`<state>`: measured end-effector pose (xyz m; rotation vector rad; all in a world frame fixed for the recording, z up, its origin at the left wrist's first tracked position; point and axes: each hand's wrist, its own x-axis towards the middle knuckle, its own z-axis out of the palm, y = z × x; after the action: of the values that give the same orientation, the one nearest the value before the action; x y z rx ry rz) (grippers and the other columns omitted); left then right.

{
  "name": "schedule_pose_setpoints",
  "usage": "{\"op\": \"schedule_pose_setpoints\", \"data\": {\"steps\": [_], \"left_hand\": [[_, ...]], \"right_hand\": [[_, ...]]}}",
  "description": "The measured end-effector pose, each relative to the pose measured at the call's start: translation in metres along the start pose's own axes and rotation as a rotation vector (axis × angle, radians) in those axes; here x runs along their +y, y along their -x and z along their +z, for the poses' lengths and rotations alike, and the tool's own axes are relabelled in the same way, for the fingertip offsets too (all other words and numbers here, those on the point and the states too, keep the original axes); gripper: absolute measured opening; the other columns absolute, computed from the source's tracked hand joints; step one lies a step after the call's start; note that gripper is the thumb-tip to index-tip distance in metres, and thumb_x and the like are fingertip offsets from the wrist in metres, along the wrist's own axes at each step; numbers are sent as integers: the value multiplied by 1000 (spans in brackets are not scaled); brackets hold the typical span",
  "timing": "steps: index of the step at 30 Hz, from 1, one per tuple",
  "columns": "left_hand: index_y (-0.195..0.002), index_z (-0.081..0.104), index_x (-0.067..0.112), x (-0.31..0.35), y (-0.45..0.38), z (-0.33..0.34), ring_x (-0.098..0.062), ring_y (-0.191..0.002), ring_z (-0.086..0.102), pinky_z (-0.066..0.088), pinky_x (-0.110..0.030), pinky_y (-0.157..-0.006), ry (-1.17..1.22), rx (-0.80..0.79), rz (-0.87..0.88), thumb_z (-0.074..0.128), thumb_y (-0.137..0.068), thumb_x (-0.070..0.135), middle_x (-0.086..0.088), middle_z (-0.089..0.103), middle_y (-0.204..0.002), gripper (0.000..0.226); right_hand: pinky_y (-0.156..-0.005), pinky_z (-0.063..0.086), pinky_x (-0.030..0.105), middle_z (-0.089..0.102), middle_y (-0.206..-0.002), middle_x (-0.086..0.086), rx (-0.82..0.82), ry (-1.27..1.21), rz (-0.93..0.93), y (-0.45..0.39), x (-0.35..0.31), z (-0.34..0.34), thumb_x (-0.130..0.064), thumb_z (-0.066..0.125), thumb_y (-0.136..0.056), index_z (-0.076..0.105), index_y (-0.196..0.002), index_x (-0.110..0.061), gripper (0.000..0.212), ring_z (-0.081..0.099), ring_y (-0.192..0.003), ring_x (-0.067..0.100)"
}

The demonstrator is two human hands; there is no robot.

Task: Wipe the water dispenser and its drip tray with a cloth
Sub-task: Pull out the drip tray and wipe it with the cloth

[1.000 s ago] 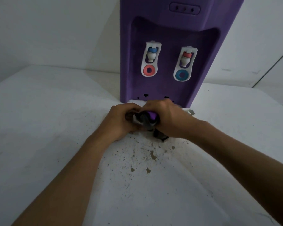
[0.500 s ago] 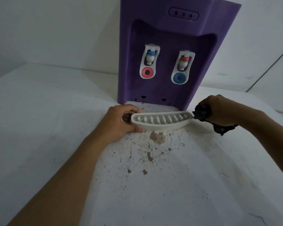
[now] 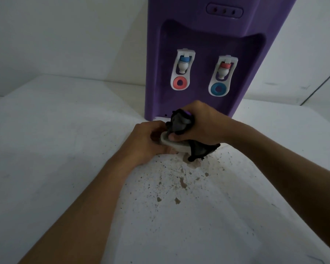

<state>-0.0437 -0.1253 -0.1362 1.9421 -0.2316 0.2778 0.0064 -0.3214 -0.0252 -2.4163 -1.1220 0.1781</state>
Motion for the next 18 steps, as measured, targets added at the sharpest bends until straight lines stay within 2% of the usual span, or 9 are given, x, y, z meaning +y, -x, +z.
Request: {"op": "schedule_pose_setpoints", "data": {"steps": [3, 6, 9, 11, 15, 18], "left_hand": [[-105, 76, 28, -1, 0, -1, -1, -89, 74, 57, -15, -76, -1, -3, -10, 101, -64, 20, 16, 78, -96, 49], [-107, 74, 29, -1, -1, -1, 1, -90, 74, 56, -14, -77, -6, -5, -27, 101, -64, 19, 15, 78, -97, 52], [-100, 70, 39, 2, -2, -1, 10, -87, 70, 50, -6, -72, -64, -5, -16, 102, -62, 26, 30, 74, -91, 51], [-100, 68, 44, 4, -3, -2, 15, -87, 67, 47, -2, -71, -98, -12, -22, 102, -60, 32, 40, 70, -89, 55], [-90, 64, 50, 2, -4, -3, 19, -84, 65, 46, 0, -69, -98, -23, -29, 103, -57, 31, 44, 67, -86, 54], [-94, 66, 49, 1, -3, -3, 17, -87, 67, 48, -1, -72, -71, -12, -23, 103, -57, 30, 42, 69, -87, 56]], "right_hand": [[-68, 56, 19, 72, -78, -11, -38, 18, 38, -11, 2, 7, -33, 90, -77, 72, -84, -24, 21, 69, -75, 3], [-61, 52, 16, 71, -70, -13, 1, 34, 59, -17, 4, 9, -33, 91, -74, 69, -77, -27, 24, 68, -69, 1], [-56, 51, 20, 68, -67, -10, 60, 139, 49, -20, 0, 16, -30, 89, -74, 65, -74, -26, 24, 66, -66, 2], [-56, 47, 15, 66, -66, -11, 62, 188, -26, -20, -6, 22, -24, 87, -76, 62, -72, -28, 25, 65, -64, 2], [-57, 46, 8, 66, -67, -16, -30, 167, -51, -22, -16, 18, -23, 90, -73, 64, -74, -35, 29, 64, -67, -7], [-54, 51, 15, 67, -68, -14, -68, 248, -10, -28, -19, 16, -22, 88, -77, 68, -75, -31, 22, 66, -63, 1]]}}
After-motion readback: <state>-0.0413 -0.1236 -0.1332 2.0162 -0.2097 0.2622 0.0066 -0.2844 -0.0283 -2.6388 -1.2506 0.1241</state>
